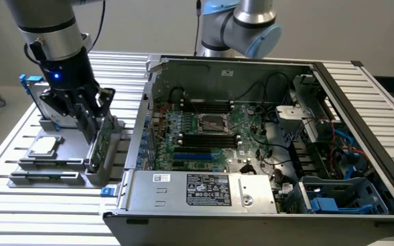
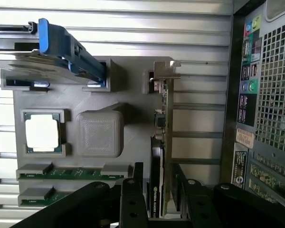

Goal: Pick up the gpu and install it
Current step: 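Pick up the gpu and move the gpu toward the slot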

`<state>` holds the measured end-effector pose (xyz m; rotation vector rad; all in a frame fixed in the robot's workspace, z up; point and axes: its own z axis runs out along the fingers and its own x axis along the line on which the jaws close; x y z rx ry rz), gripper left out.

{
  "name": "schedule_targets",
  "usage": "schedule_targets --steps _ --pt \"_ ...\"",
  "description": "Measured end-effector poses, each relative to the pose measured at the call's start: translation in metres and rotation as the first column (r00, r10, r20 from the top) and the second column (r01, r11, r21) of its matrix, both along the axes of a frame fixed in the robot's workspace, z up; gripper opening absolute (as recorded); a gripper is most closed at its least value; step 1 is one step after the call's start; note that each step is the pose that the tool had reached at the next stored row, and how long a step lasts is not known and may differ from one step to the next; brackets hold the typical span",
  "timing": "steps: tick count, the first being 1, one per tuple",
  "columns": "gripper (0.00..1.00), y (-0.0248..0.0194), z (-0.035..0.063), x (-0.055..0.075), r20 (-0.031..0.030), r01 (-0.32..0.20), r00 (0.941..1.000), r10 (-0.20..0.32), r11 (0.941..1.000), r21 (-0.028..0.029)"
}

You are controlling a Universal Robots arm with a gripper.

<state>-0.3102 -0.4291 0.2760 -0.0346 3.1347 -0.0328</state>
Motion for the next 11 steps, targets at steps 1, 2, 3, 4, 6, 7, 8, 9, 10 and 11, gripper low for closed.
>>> schedule_targets --steps 1,2,3,4,6,7,8,9,10,11 --pt "0.36 -0.0017 -0.0015 0.000 -0.0001 -0.001 1.0000 0.001 1.0000 0.0031" --pt "0.36 -0.0032 -0.0029 0.000 0.0000 -0.001 1.0000 0.001 1.0000 0.0058" --pt "0.36 -0.0043 -0.0041 0.000 0.0002 -0.002 1.0000 0.002 1.0000 0.0078" --pt "0.36 -0.0053 -0.0053 0.000 0.0003 -0.003 1.0000 0.003 0.9999 0.0096" --pt "0.36 -0.0065 -0.0077 0.000 0.0012 -0.004 1.0000 0.004 0.9999 0.0128" --pt "0.36 -0.0068 -0.0088 0.000 0.0017 -0.005 1.0000 0.005 0.9999 0.0138" --pt "0.36 -0.0070 -0.0099 0.000 0.0023 -0.006 1.0000 0.006 0.9999 0.0148" --pt "0.36 -0.0071 -0.0110 0.000 0.0027 -0.007 1.0000 0.007 0.9999 0.0155" --pt "0.36 -0.0071 -0.0123 0.001 0.0031 -0.007 1.0000 0.007 0.9998 0.0161" --pt "0.36 -0.0071 -0.0138 0.001 0.0036 -0.008 1.0000 0.008 0.9998 0.0167"
